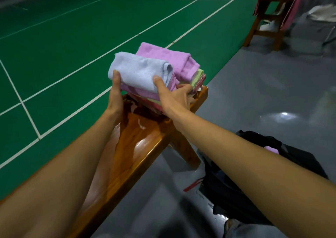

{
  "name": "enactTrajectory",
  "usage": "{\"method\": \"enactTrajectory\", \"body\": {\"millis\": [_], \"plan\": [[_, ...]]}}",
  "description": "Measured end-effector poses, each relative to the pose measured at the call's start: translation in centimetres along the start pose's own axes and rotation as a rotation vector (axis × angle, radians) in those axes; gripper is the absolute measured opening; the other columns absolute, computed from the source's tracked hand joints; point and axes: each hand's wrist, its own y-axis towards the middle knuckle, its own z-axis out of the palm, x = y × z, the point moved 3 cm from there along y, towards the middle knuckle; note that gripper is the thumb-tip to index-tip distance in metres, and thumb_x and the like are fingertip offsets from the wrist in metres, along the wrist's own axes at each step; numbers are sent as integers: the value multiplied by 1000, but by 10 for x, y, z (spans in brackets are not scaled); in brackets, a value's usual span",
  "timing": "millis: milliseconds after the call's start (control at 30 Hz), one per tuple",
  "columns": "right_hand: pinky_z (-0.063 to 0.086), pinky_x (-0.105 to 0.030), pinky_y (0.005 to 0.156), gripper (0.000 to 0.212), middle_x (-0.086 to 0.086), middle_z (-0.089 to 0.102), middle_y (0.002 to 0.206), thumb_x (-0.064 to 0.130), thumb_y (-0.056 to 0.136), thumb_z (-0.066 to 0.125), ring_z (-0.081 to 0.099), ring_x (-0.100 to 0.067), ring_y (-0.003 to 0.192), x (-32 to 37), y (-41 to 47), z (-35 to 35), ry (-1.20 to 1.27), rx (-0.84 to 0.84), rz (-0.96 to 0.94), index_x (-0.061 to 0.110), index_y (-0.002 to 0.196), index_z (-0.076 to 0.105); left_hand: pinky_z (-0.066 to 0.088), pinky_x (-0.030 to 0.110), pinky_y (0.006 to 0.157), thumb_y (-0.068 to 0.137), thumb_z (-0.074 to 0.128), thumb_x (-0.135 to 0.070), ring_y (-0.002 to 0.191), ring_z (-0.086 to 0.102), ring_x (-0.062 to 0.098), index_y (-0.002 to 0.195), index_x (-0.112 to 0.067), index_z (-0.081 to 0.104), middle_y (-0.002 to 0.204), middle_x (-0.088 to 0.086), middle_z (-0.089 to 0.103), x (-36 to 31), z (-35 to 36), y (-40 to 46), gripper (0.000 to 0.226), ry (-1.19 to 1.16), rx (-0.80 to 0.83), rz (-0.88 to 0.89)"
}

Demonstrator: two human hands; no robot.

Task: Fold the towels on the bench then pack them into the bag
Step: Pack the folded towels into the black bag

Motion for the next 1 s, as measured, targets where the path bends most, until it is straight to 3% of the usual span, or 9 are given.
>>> {"method": "enactTrajectory", "body": {"millis": [167, 267, 400, 533, 667, 767, 867, 1000], "plan": [[37, -40, 88, 84, -12, 34, 144, 75, 84, 65, 36, -25, 107, -3, -1, 1, -27, 15, -25, 25, 138, 27, 55, 56, 102, 72, 46, -99, 112, 73, 35, 142, -24, 61, 122, 15, 75, -3, -6, 3, 103, 79, -14, -20], [37, -40, 87, 80, -9, 36, 139, 74, 84, 66, 37, -24, 105, -5, -3, 0, -19, 31, -16, 25, 135, 29, 53, 56, 105, 76, 44, -98, 118, 70, 33, 144, -24, 61, 128, 15, 72, -6, -7, 1, 102, 109, 16, -11], [38, -40, 87, 78, -8, 37, 136, 73, 84, 66, 41, -25, 109, -8, -7, -1, -12, 47, -18, 25, 134, 30, 48, 59, 109, 65, 43, -105, 125, 65, 38, 143, -23, 62, 134, 16, 68, -5, -16, -2, 115, 145, 42, -66], [41, -44, 91, 75, -7, 38, 135, 74, 81, 64, 45, -31, 119, -10, -10, -2, -44, 61, 0, 27, 129, 32, 54, 54, 100, 74, 33, -102, 117, 70, 35, 131, -24, 68, 125, 15, 74, -3, -19, -18, 103, 165, 25, -52], [46, -51, 102, 76, -7, 39, 134, 77, 78, 63, 48, -34, 122, -13, -10, -5, -51, 72, 10, 28, 129, 34, 58, 51, 86, 66, 38, -106, 109, 70, 42, 125, -18, 73, 116, 23, 74, -4, -25, -27, 112, 182, -41, -81], [44, -54, 106, 77, -7, 39, 136, 77, 78, 64, 46, -35, 125, -13, -9, -7, -44, 87, 14, 28, 130, 34, 56, 56, 97, 74, 44, -100, 112, 71, 39, 129, -21, 72, 118, 20, 75, -10, -25, -27, 100, 226, 0, -24], [42, -53, 108, 82, -8, 41, 139, 79, 78, 65, 44, -32, 128, -13, -8, -11, -23, 92, 3, 26, 133, 35, 53, 52, 101, 74, 49, -96, 114, 69, 34, 131, -21, 70, 120, 15, 74, -16, -31, -24, 96, 272, -44, 10], [44, -52, 107, 83, -6, 42, 137, 85, 75, 64, 49, -28, 123, -13, -7, -20, -50, 85, -29, 27, 129, 36, 52, 41, 89, 83, 54, -75, 103, 68, 18, 118, -30, 65, 118, -1, 71, -37, -43, -21, 58, 341, -102, 140]]}}
